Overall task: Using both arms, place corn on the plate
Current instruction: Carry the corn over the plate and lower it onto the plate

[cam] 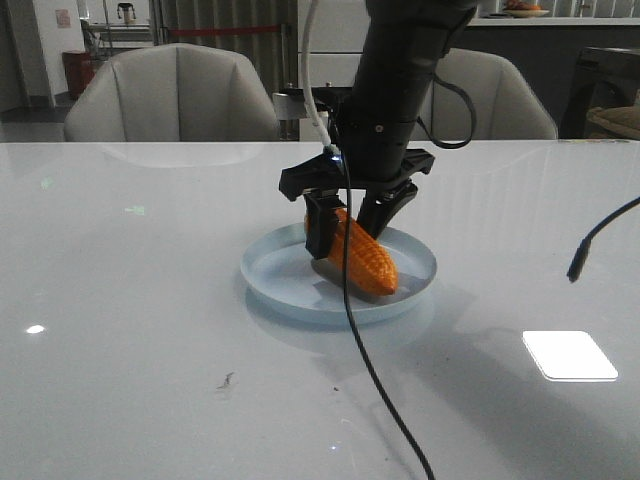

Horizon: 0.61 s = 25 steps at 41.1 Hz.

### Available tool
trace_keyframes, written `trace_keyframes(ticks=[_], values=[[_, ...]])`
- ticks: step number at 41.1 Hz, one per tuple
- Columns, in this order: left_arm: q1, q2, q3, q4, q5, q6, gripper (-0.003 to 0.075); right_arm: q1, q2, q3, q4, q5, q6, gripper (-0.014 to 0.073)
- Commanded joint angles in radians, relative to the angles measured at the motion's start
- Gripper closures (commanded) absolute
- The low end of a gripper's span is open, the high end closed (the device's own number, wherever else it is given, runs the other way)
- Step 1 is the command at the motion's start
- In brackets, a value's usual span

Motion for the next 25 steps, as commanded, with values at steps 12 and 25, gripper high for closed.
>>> trace_keyframes(ticks=[12, 25], values=[[0.001, -0.001, -0.029, -0.005, -0.069, -0.009, 0.0466, -0.002, -0.073, -0.042, 0.026, 0.000, 0.015, -0.0007], [0.001, -0.001, -0.029, -0.005, -0.069, -0.009, 0.0466, -0.007, -0.201, -0.042, 0.008, 0.103, 0.015, 0.0023]])
